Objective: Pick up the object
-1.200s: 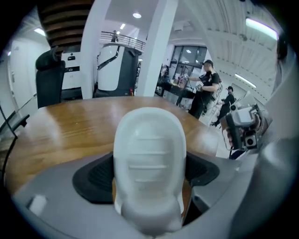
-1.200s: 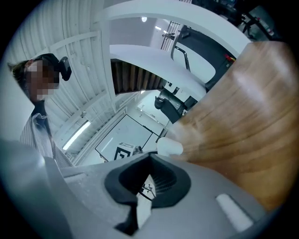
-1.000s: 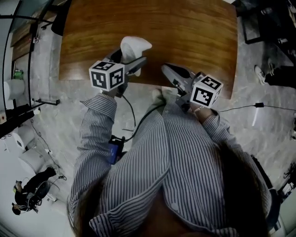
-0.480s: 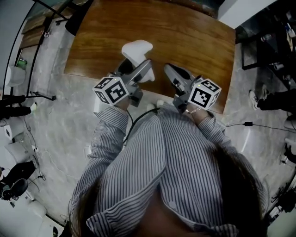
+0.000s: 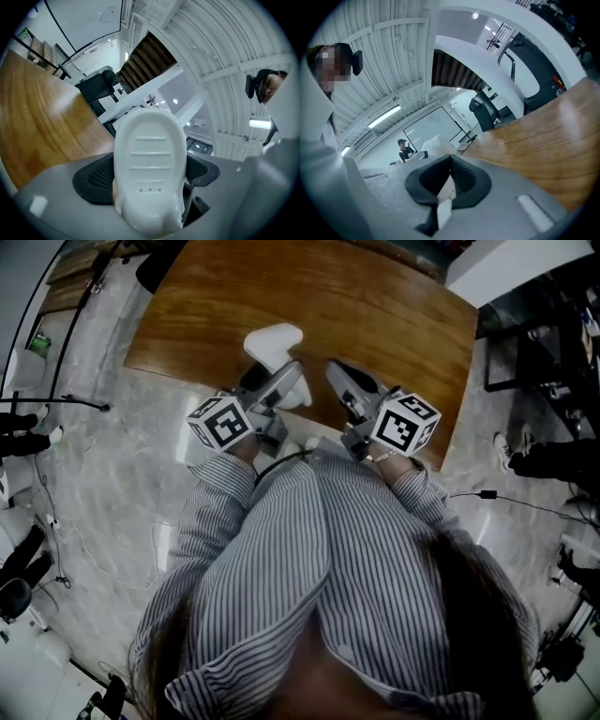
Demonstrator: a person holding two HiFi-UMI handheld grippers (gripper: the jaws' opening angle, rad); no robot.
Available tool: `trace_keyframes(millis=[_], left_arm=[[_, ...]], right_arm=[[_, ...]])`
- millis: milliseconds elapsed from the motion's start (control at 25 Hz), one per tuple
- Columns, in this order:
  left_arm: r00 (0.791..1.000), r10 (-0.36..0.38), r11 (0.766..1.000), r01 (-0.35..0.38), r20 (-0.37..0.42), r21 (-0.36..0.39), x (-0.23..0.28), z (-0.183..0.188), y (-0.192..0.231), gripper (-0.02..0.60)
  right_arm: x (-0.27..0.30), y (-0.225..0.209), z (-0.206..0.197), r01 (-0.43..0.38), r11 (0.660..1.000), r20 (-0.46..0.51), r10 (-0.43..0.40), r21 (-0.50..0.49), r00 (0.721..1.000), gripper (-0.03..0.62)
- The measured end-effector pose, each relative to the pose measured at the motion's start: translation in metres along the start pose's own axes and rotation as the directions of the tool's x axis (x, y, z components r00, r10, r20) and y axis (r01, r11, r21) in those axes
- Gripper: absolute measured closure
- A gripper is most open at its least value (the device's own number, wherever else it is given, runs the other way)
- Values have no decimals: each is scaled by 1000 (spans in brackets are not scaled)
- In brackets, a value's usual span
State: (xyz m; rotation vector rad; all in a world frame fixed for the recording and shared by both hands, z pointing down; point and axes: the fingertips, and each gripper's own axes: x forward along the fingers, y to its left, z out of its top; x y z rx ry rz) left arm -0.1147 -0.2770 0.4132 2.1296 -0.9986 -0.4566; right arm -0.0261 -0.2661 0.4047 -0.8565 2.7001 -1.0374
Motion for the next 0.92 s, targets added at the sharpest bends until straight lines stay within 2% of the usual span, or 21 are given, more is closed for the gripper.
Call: trace_keyframes(millis=[400, 920], left_arm=[[1000, -4, 999, 4, 4, -42, 1, -1, 2, 127], [1000, -14, 1000, 13, -14, -23, 0, -2, 2, 127]], right_arm=[[3, 4, -3, -19, 1000, -42, 18, -12, 999, 592], [10, 7, -5, -15, 999, -61, 13, -36, 998, 592]])
